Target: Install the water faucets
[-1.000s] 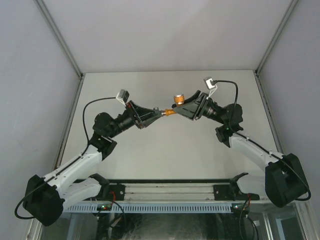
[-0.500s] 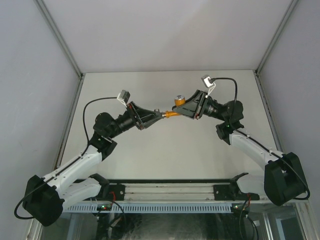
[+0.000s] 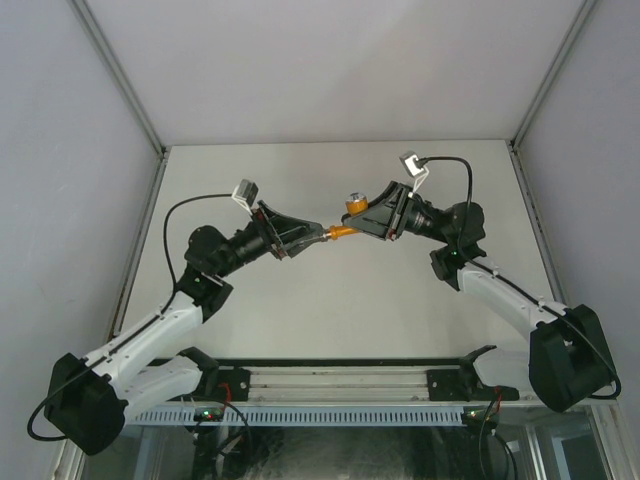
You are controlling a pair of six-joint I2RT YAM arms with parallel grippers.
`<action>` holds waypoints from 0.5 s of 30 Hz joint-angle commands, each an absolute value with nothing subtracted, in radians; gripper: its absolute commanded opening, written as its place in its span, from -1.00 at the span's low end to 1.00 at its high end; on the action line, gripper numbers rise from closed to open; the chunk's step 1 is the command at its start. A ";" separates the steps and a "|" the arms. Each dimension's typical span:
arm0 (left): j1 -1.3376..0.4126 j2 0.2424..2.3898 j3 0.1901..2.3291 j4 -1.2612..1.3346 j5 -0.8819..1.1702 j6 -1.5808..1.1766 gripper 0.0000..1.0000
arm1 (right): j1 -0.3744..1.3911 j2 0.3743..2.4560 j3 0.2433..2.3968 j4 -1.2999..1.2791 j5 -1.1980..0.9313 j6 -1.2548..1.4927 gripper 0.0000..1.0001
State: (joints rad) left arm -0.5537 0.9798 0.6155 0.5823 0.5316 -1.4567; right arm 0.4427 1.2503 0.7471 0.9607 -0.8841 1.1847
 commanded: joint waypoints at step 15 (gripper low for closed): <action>-0.557 0.955 0.659 0.657 0.512 -1.477 -0.79 | 0.468 1.212 0.741 1.010 -0.838 1.158 -1.00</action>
State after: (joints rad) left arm -0.5541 0.9722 0.6155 0.5896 0.5163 -1.4788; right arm 0.4549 1.2430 0.7399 0.9840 -0.8688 1.1847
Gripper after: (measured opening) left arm 0.285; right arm 0.364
